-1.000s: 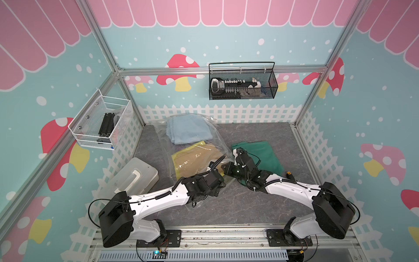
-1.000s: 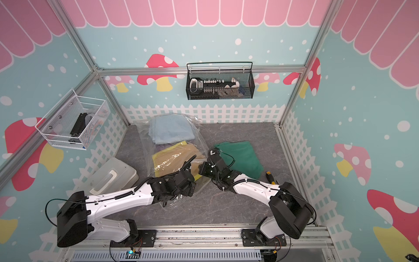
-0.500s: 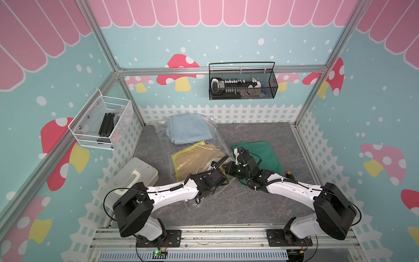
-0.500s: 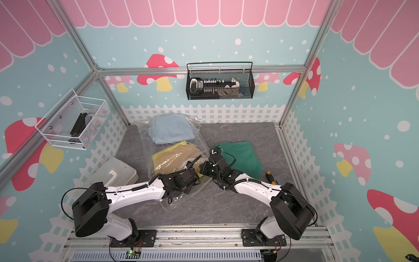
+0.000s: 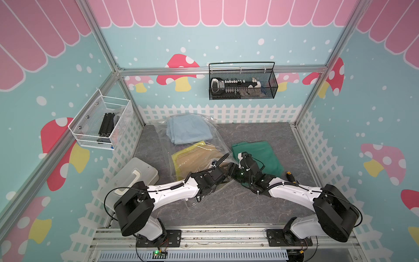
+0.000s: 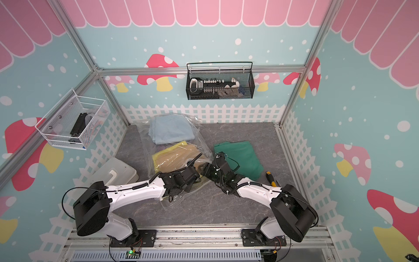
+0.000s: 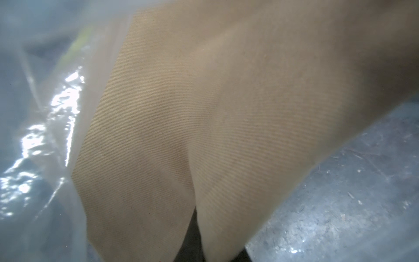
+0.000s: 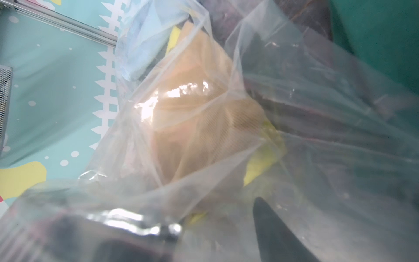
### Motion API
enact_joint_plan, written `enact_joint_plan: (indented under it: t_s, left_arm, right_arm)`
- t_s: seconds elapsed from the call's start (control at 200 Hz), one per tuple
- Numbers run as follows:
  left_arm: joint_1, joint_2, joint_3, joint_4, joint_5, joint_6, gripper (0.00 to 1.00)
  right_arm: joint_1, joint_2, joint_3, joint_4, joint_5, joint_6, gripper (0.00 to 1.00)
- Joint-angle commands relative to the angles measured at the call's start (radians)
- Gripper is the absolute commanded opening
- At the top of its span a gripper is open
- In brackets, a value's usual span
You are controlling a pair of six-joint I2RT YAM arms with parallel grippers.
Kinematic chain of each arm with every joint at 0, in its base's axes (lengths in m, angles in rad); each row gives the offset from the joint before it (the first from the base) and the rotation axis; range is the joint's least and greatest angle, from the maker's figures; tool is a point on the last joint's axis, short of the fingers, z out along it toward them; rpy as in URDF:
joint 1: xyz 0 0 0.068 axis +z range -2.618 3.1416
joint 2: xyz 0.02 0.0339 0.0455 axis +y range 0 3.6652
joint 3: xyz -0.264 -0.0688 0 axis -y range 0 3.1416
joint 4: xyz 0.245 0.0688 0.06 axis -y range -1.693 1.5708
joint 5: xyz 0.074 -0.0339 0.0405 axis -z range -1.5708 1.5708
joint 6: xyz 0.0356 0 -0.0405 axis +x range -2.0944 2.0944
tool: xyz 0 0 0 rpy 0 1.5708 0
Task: Take the trousers out of the vacuum bag
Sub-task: Take out the trousers from the vacuum bag.
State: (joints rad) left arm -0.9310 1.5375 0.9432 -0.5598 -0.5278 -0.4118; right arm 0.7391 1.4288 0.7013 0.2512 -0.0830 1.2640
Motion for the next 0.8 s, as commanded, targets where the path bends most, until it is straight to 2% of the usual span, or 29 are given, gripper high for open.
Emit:
enact_joint_plan:
  t_s: [0.0,0.25,0.475,0.6,0.66,0.795]
  left_arm:
    - [0.007,-0.022,0.025,0.015,-0.018,-0.001,0.00]
    - [0.007,-0.028,0.007,0.031,-0.009,-0.015,0.00]
    - [0.006,-0.039,-0.003,0.044,0.008,-0.023,0.00]
    - [0.007,-0.043,-0.024,0.064,0.018,-0.025,0.06]
    - [0.007,-0.046,-0.041,0.077,0.025,-0.028,0.10]
    - [0.007,-0.058,-0.072,0.087,0.025,-0.032,0.36]
  right_arm:
    - [-0.004,0.041,-0.018,0.102,-0.014,0.102,0.74]
    - [-0.004,0.145,0.043,0.146,-0.034,0.107,0.77]
    - [-0.005,0.251,0.074,0.232,-0.009,0.147,0.72]
    - [-0.007,0.308,0.115,0.248,-0.019,0.146,0.59]
    - [-0.009,0.325,0.124,0.257,-0.019,0.152,0.49]
    - [-0.012,0.323,0.121,0.272,-0.026,0.161,0.26]
